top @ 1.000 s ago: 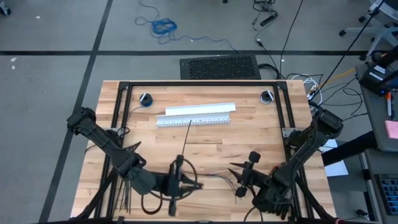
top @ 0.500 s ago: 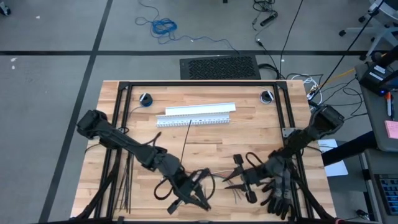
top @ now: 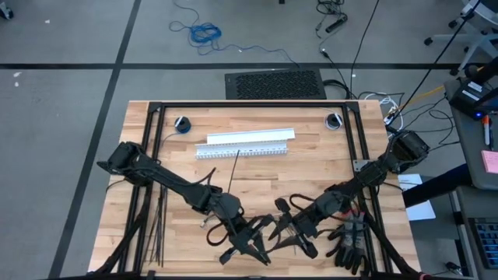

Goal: Ziptie cables
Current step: Wrap the black zip tie on the cables

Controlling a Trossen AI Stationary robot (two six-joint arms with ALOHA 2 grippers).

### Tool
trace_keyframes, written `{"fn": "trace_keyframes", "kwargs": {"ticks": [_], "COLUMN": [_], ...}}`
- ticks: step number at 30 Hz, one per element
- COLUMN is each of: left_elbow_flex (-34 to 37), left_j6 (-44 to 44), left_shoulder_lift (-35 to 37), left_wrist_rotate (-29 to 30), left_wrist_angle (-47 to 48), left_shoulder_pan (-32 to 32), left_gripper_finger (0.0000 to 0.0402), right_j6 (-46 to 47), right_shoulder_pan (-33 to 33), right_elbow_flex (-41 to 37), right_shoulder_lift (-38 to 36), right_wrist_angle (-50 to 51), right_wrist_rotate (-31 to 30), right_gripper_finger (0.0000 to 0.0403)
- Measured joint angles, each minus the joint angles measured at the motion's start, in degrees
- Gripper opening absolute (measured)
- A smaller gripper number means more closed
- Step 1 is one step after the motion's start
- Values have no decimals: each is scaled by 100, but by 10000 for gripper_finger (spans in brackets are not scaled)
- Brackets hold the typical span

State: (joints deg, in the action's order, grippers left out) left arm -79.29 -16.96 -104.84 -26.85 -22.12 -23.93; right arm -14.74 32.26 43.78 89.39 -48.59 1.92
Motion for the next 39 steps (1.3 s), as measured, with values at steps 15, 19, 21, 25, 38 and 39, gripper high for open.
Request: {"fn": "trace_keyframes", "kwargs": {"ticks": [15,19,21,25,38,39], "left_elbow_flex": [0,0,0,0,0,0], "left_j6": [-4,-4,-4,-159,-509,-558], "left_shoulder_lift": [-4,-4,-8,-8,-8,-8], "left_wrist_rotate": [2,67,84,82,85,43], "left_wrist_angle": [44,351,393,357,104,78], "left_shoulder_pan": [-51,-74,-100,-178,-236,-235], "left_gripper_finger": [12,12,12,12,12,12], "right_j6": [53,204,217,181,54,54], "right_shoulder_pan": [-75,-69,-66,-27,-16,-16], "right_elbow_flex": [211,213,212,211,211,211], "right_shoulder_lift": [636,759,833,933,1188,1186], "right_wrist_angle": [-826,-769,-691,-671,-848,-835], "right_wrist_rotate": [447,422,406,404,254,256], "right_gripper_finger": [130,130,130,130,130,130]}}
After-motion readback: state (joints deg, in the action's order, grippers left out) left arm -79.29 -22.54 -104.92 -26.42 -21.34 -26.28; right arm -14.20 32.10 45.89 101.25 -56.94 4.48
